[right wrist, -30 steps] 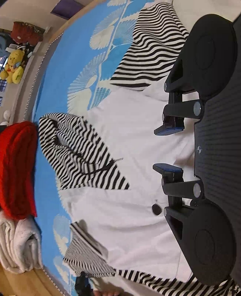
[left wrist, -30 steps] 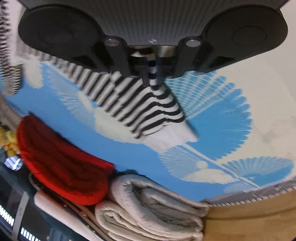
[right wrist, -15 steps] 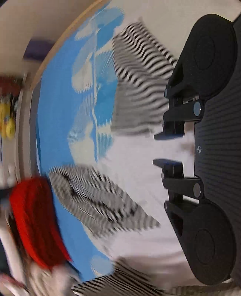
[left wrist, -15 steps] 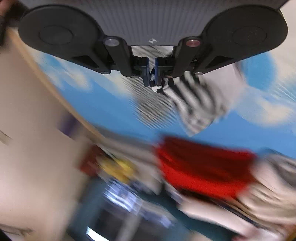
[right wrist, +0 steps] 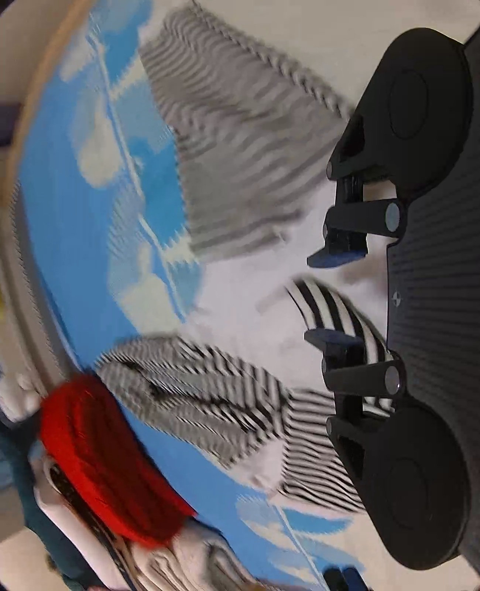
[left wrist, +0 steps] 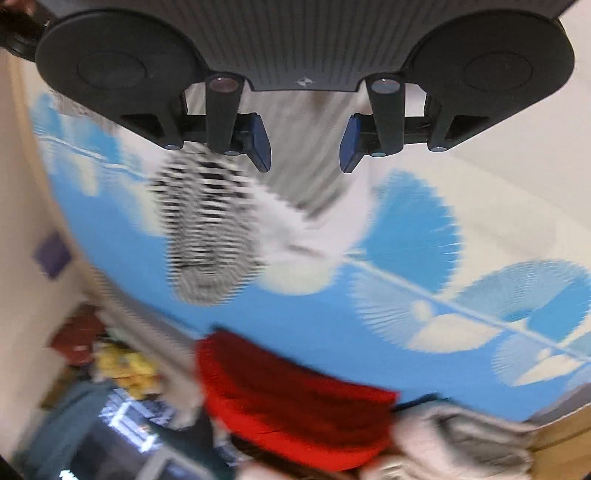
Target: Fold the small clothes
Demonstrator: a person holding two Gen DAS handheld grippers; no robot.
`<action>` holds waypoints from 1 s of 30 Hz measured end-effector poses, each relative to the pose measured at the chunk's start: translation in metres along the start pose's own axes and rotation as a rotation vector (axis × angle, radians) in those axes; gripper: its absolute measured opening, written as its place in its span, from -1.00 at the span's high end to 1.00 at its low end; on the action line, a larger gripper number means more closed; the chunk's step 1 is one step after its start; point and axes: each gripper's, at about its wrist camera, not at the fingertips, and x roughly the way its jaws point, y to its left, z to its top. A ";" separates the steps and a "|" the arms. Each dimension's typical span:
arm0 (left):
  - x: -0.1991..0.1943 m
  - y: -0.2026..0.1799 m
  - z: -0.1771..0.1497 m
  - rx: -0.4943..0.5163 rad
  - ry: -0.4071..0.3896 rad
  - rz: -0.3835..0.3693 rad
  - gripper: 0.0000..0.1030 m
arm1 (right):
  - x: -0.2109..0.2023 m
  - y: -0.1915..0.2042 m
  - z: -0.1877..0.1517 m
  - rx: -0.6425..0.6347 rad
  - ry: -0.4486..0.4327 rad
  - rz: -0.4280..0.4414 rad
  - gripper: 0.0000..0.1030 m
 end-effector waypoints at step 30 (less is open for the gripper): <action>0.027 0.036 0.017 0.032 0.085 0.059 0.94 | -0.005 0.021 -0.001 0.073 -0.290 0.005 0.80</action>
